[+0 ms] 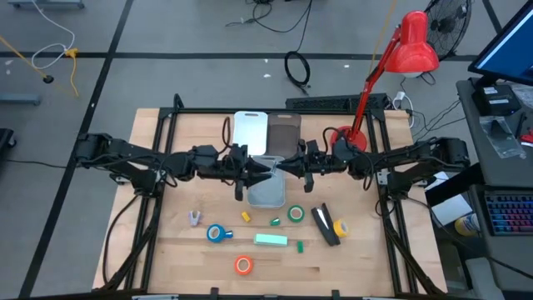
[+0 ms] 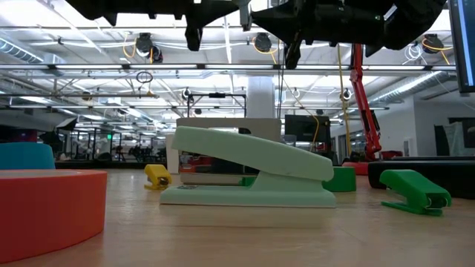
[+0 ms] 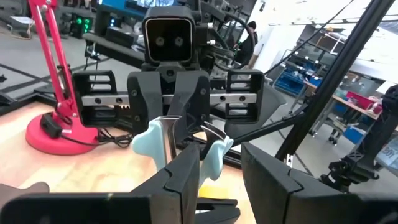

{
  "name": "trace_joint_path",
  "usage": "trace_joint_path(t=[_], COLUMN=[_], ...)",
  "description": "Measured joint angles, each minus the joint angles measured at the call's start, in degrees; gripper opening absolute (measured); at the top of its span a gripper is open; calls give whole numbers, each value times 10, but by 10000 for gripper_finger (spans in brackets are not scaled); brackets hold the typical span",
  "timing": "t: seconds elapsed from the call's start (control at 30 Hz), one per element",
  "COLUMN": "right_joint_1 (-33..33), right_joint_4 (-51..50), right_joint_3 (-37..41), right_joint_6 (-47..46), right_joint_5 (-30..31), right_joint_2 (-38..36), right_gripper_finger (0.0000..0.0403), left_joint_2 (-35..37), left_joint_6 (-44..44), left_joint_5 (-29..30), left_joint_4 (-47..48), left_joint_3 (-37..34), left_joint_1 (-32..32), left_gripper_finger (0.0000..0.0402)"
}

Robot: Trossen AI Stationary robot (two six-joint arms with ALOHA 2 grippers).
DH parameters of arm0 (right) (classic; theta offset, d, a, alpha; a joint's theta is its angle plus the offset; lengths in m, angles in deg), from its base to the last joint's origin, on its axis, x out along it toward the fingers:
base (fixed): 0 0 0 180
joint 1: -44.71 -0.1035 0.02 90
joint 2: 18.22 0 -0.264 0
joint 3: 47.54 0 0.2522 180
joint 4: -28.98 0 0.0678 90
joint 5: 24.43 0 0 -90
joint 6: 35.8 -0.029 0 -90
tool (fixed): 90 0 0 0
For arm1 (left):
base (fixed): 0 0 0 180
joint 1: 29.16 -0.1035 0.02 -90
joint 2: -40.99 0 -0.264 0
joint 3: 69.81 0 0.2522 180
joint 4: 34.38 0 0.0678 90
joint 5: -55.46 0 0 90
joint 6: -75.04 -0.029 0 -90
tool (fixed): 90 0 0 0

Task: Pick and place Stapler, Stapler remover, tape
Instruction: Put the sky blue staple remover into the white bin

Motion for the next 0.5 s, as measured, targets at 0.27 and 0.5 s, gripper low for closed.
trace_joint_path(t=[0.27, 0.5], right_joint_1=[0, 0], right_joint_4=[0, 0], right_joint_3=[0, 0], right_joint_6=[0, -2], right_joint_5=[-1, -2], right_joint_2=[0, 0], right_gripper_finger=[0, 0], left_joint_2=[0, 0], left_joint_6=[2, 4], left_joint_5=[-5, -15], left_joint_4=[4, 6], left_joint_3=[0, 0], left_joint_1=[0, 0], left_gripper_finger=[120, 109])
